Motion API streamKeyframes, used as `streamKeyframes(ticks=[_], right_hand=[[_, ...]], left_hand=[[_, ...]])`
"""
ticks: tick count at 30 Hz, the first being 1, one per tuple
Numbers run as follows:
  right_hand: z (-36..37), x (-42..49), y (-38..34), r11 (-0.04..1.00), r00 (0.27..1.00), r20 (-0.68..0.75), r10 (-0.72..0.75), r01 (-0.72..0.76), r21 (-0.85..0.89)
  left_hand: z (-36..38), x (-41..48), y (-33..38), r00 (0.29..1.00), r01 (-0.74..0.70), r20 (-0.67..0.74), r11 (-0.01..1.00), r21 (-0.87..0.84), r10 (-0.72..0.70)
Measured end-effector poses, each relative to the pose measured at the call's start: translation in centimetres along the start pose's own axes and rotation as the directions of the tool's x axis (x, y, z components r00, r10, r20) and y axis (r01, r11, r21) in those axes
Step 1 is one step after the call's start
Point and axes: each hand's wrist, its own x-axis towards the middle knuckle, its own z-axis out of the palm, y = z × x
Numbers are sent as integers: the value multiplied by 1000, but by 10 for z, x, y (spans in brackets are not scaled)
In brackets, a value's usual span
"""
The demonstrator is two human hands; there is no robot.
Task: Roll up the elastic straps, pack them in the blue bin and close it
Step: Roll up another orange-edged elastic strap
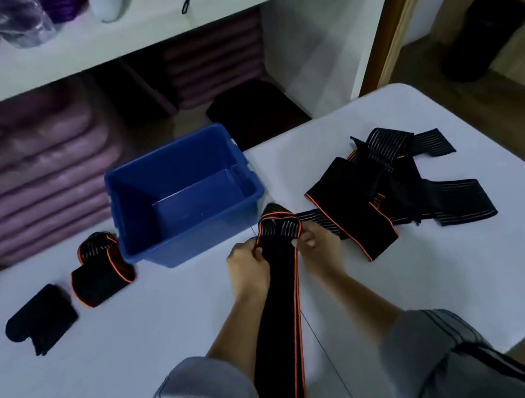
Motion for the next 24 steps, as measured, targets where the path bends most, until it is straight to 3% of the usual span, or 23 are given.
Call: streamKeyframes(ticks=[9,12,15,24], right_hand=[[1,-2,5,991,998,9,70,-70,111],[-1,-24,4,995,997,14,79,-80,63],[3,-48,6,989,984,108,145,-146,6],[-2,-79,11,975,965,179,191,-207,77]], left_hand=[[-5,15,2,991,88,95,995,51,-92],[-14,2,-10,985,165,57,986,15,-165],[-20,-16,-23,957,276,76,960,48,-279],[-34,-43,-30,931,314,212,948,-53,-296]])
